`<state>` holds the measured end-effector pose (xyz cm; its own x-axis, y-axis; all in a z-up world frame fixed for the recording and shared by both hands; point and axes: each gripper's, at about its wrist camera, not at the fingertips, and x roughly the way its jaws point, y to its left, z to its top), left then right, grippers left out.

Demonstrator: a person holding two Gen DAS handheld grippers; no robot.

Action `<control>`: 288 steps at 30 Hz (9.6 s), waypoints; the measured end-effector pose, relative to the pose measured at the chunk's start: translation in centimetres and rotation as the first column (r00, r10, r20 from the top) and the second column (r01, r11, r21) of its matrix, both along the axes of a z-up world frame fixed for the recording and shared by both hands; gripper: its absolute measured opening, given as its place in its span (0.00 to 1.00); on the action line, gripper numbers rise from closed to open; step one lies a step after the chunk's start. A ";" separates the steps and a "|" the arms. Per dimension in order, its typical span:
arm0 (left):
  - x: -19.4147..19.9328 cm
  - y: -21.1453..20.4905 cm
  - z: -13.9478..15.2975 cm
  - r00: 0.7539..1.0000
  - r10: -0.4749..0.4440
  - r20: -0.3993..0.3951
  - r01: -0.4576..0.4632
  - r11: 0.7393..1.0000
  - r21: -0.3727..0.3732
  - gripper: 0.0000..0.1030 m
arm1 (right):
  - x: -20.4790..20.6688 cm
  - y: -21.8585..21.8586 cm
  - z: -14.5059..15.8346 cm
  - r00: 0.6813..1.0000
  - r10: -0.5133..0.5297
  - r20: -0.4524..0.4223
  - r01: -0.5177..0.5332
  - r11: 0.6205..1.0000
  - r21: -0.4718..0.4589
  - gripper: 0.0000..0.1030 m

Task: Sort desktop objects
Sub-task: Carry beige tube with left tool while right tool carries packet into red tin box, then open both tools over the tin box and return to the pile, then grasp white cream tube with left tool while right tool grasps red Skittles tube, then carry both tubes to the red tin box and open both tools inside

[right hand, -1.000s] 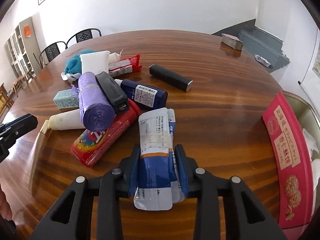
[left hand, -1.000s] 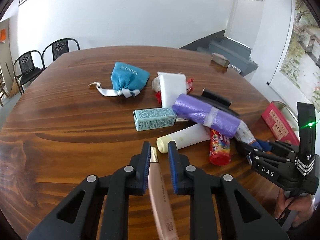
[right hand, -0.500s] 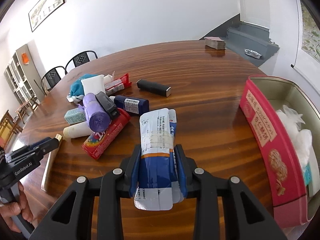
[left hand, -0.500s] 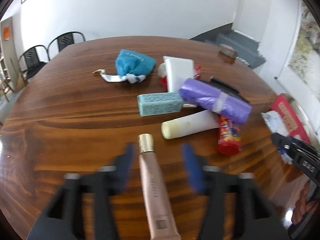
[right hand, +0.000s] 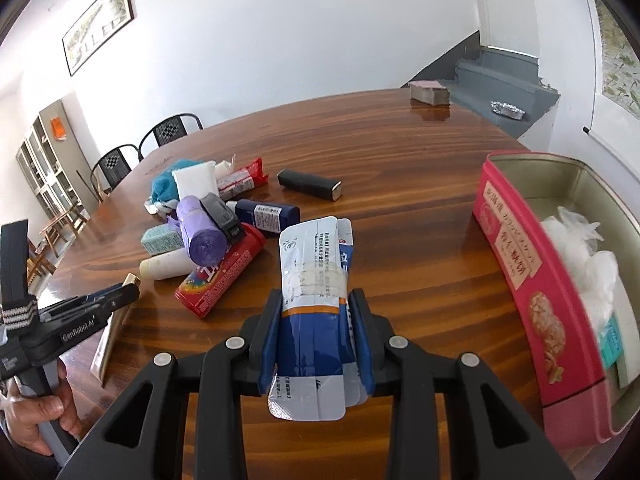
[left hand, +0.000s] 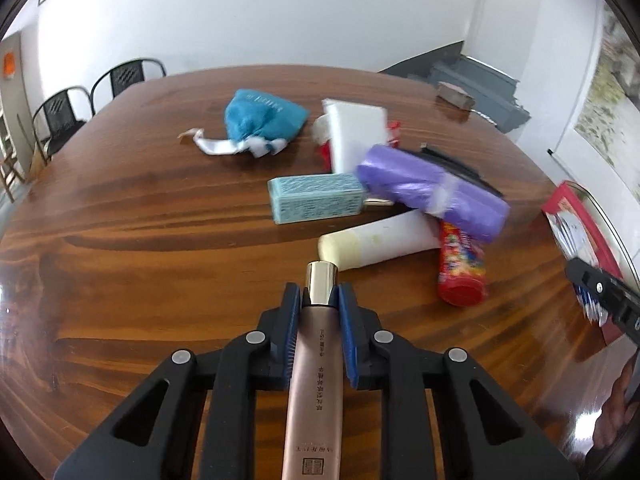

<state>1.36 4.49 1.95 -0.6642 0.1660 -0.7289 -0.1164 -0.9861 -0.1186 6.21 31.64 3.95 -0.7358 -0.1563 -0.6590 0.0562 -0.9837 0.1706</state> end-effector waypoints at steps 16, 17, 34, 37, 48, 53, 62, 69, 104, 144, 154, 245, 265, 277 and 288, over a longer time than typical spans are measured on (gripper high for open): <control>2.8 10.3 7.7 0.958 -0.224 -0.178 0.233 0.972 0.030 0.20 | 3.9 7.8 3.7 0.976 -0.166 -0.144 0.154 0.984 -0.086 0.35; 2.7 11.3 8.2 0.952 -0.244 -0.184 0.255 0.966 0.038 0.20 | 4.2 8.6 3.9 0.972 -0.182 -0.150 0.169 0.981 -0.091 0.35; 3.1 25.5 13.8 0.824 -0.506 -0.255 0.542 0.836 0.092 0.20 | 7.6 18.8 3.5 0.910 -0.387 -0.151 0.364 0.918 -0.160 0.35; 2.9 27.6 14.1 0.805 -0.539 -0.248 0.575 0.812 0.102 0.20 | 7.3 19.5 3.1 0.909 -0.394 -0.135 0.373 0.914 -0.157 0.35; 0.5 32.9 11.5 0.799 -0.583 -0.150 0.600 0.790 0.125 0.21 | 7.2 20.8 2.2 0.922 -0.375 -0.095 0.363 0.923 -0.124 0.35; -0.7 34.1 10.3 0.814 -0.569 -0.116 0.580 0.807 0.113 0.21 | 6.5 20.8 1.9 0.932 -0.354 -0.084 0.343 0.932 -0.117 0.35; -2.2 34.3 8.2 0.834 -0.550 -0.038 0.551 0.827 0.113 0.35 | 6.3 21.8 1.4 0.928 -0.365 -0.072 0.350 0.923 -0.163 0.40; -1.9 33.5 8.8 0.847 -0.527 -0.070 0.531 0.844 0.080 0.57 | 6.6 21.6 1.8 0.922 -0.376 -0.089 0.358 0.918 -0.171 0.50; -4.2 7.3 4.7 0.992 -0.129 -0.010 0.129 0.992 0.011 0.63 | 3.1 6.8 2.6 0.985 -0.144 -0.095 0.137 0.988 -0.075 0.73; -3.6 6.6 -0.2 0.959 -0.279 0.049 0.282 0.955 -0.087 0.30 | 0.2 0.5 -0.2 1.000 -0.015 0.004 0.015 0.999 -0.042 0.73; 0.0 4.9 -0.1 0.969 -0.242 0.055 0.245 0.969 -0.037 0.26 | -0.4 -0.4 -0.6 0.998 0.035 0.043 -0.033 0.998 -0.058 0.73; 6.7 18.8 9.0 0.883 -0.449 -0.141 0.450 0.893 -0.024 0.26 | 6.0 17.7 1.5 0.916 -0.387 -0.106 0.374 0.919 -0.127 0.37; 4.4 29.1 12.9 0.783 -0.588 -0.203 0.606 0.795 0.033 0.26 | 8.3 20.8 1.2 0.894 -0.418 -0.161 0.398 0.906 -0.143 0.37; 0.6 33.8 10.3 0.796 -0.594 -0.116 0.600 0.799 0.030 0.26 | 8.5 20.9 1.3 0.896 -0.396 -0.202 0.372 0.917 -0.144 0.55; -1.8 34.4 8.0 0.838 -0.544 -0.048 0.546 0.837 0.028 0.35 | 8.6 21.1 1.8 0.897 -0.372 -0.240 0.351 0.928 -0.126 0.72</control>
